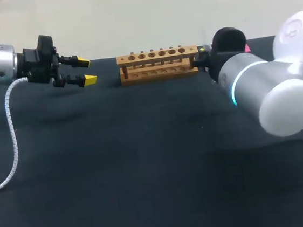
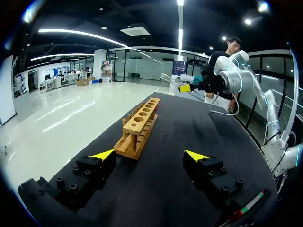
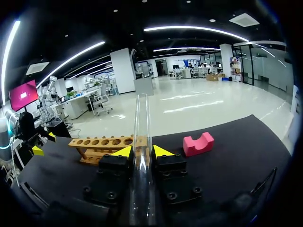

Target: Grasp the test tube, adjust it, and insert it.

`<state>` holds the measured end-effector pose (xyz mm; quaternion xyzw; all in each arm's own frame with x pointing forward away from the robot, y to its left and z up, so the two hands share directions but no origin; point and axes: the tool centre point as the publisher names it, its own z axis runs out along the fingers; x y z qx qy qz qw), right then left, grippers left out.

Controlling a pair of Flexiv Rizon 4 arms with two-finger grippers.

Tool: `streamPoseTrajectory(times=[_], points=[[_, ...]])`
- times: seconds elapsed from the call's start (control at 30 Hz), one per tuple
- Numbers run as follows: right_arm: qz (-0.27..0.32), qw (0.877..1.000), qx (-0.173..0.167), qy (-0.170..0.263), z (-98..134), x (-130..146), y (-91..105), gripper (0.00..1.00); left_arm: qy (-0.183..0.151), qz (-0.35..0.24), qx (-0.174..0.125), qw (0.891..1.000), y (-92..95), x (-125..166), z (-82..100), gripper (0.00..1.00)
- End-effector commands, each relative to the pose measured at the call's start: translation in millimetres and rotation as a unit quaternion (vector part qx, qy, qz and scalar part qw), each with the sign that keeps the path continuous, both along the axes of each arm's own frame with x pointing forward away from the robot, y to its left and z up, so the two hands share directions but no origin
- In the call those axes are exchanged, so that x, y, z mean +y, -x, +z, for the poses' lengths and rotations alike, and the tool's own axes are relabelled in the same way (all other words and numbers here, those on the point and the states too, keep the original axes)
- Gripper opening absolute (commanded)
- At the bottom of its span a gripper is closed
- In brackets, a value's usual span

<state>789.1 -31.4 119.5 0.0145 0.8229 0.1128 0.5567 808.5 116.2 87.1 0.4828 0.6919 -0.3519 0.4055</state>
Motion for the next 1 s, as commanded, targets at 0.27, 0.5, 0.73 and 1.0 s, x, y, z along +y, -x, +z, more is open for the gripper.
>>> streamPoseTrajectory(times=[0.27, 0.5, 0.73, 1.0], points=[[-0.015, 0.982, -0.178, -0.056, -19, 46, -10.9, 0.00, 0.002, -0.001, -0.002, 1.000, -0.3, 1, -1.3, 1.00], [-0.012, 0.985, -0.163, -0.063, -31, 62, -17.0, 0.00, 0.002, -0.001, -0.002, 1.000, -0.3, 1, -1.3, 1.00], [0.002, 0.987, -0.141, -0.075, -44, 68, -25.8, 0.00, 0.002, -0.001, -0.002, 1.000, -0.3, 1, -1.3, 1.00], [0.037, 0.992, -0.094, -0.079, -48, 69, -38.1, 0.00, 0.002, -0.001, -0.002, 1.000, -0.3, 1, -1.3, 1.00]])
